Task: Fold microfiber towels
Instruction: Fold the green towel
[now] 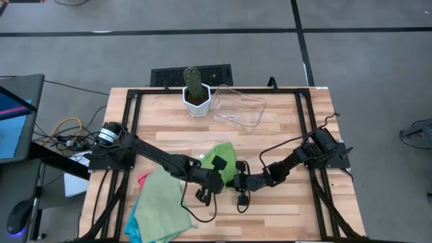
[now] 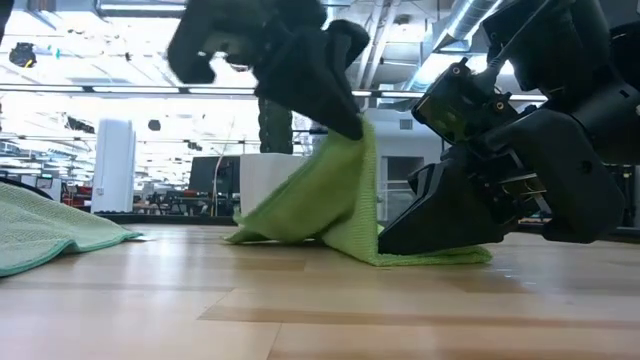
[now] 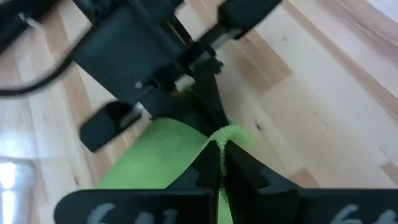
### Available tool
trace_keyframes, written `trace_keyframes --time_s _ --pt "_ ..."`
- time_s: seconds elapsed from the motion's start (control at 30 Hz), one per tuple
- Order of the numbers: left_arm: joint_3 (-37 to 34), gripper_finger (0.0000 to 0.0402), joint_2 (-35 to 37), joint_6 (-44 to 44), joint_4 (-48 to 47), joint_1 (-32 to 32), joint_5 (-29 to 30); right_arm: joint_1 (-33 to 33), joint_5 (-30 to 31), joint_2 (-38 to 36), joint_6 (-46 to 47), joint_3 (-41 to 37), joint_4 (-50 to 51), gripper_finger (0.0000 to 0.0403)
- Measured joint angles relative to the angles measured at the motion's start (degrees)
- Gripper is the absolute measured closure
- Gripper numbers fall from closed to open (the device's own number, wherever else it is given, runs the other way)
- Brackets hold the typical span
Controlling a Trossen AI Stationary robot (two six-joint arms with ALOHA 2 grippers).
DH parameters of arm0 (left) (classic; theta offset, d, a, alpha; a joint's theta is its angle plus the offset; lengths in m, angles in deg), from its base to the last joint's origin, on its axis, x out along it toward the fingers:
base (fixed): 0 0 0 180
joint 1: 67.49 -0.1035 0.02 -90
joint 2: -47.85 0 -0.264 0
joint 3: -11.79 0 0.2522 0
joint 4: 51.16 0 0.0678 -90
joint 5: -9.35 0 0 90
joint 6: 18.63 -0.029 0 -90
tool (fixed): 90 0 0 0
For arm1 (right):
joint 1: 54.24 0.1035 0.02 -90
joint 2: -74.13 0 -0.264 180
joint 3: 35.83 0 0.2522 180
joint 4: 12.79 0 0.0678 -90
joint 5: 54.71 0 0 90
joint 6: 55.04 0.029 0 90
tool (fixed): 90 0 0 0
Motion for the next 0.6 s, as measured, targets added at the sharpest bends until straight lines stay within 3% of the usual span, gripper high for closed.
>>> trace_keyframes --time_s 0.23,0.6 --pt "0.0 0.0399 -2.9 -2.0 2.8 -1.8 -2.4 0.0 -0.1 0.0 0.0 0.1 0.1 0.0387" --pt "1.8 0.0399 -4.3 -4.1 5.9 -2.0 -0.8 0.0 -0.2 0.0 -0.1 0.2 0.2 0.0381"
